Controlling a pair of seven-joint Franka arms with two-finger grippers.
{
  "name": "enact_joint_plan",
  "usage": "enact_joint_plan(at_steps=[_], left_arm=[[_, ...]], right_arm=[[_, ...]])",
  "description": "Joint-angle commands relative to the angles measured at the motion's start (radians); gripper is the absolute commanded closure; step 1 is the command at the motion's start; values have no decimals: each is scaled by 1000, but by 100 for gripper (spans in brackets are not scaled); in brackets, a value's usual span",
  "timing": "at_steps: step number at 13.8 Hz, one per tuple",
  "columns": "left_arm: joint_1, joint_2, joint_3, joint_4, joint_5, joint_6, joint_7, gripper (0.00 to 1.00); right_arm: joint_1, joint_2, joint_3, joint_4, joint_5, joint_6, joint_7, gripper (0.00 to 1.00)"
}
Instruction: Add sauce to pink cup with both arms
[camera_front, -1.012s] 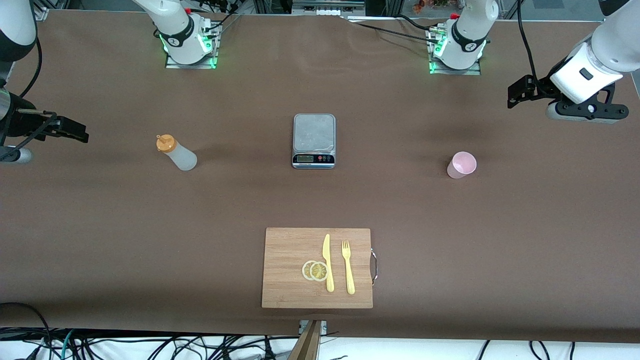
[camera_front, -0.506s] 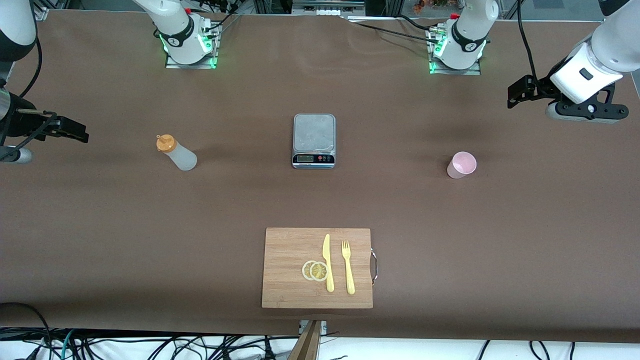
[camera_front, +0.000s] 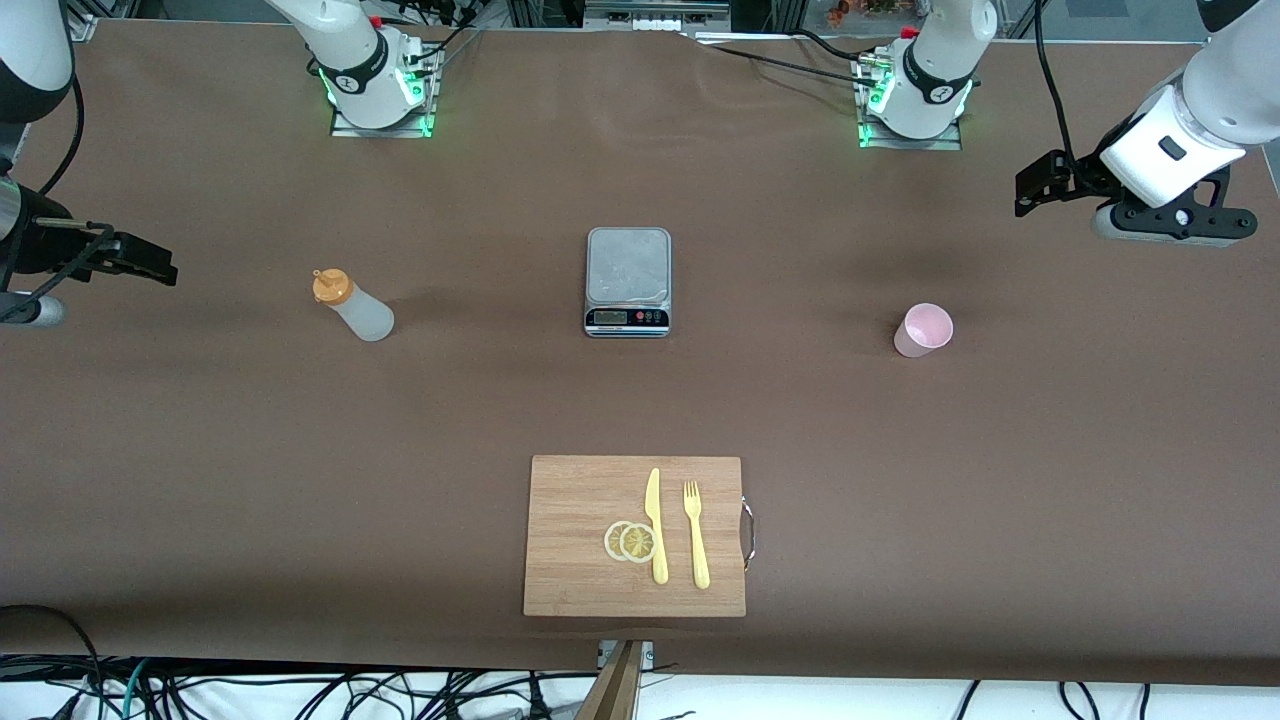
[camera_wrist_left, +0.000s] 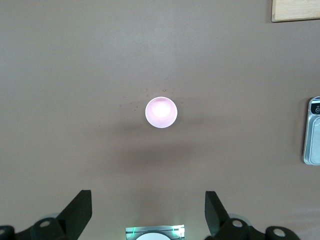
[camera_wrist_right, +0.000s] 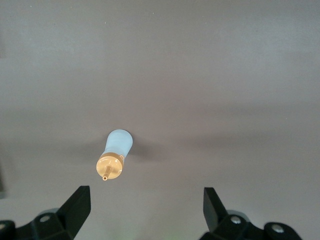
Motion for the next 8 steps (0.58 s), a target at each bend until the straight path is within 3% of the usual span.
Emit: enact_joint_plan(at_steps=[1, 8], left_arm=[[10, 0, -7, 3, -12, -11, -4, 1], [10, 0, -7, -57, 0, 34, 2, 1]], right_arm=[[-1, 7, 0, 22, 8, -7, -4, 0], [-1, 7, 0, 22, 8, -7, -4, 0]])
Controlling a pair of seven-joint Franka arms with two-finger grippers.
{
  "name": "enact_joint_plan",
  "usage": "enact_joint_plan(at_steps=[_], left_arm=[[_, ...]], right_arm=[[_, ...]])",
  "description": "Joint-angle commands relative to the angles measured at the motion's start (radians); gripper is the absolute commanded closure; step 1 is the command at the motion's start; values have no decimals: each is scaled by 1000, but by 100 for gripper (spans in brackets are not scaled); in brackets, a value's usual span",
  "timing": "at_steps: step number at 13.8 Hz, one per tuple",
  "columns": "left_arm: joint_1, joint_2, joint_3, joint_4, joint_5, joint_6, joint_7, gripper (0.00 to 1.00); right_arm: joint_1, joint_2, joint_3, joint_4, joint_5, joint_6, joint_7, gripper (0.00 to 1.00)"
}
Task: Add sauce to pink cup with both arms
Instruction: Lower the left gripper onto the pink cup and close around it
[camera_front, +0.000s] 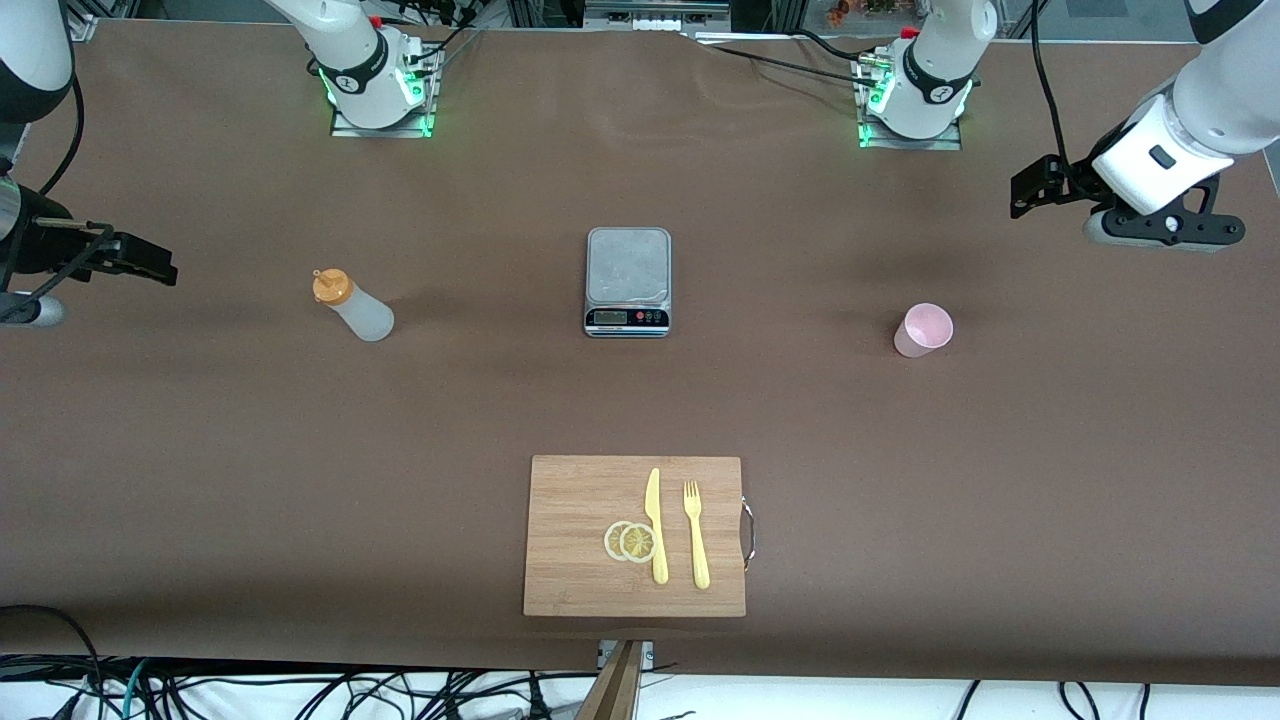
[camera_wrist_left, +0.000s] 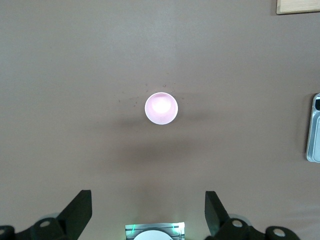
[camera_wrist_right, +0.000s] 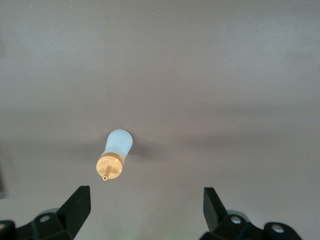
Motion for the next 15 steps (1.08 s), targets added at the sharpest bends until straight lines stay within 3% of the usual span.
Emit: enact_joint_plan(at_steps=[1, 9, 15], left_arm=[[10, -6, -9, -38, 0, 38, 2, 1], [10, -1, -15, -187, 31, 217, 2, 1], [13, 71, -13, -282, 36, 372, -7, 1]], right_arm=[[-1, 7, 0, 22, 8, -7, -4, 0], [-1, 7, 0, 22, 8, -7, -4, 0], [-1, 7, 0, 22, 8, -7, -4, 0]])
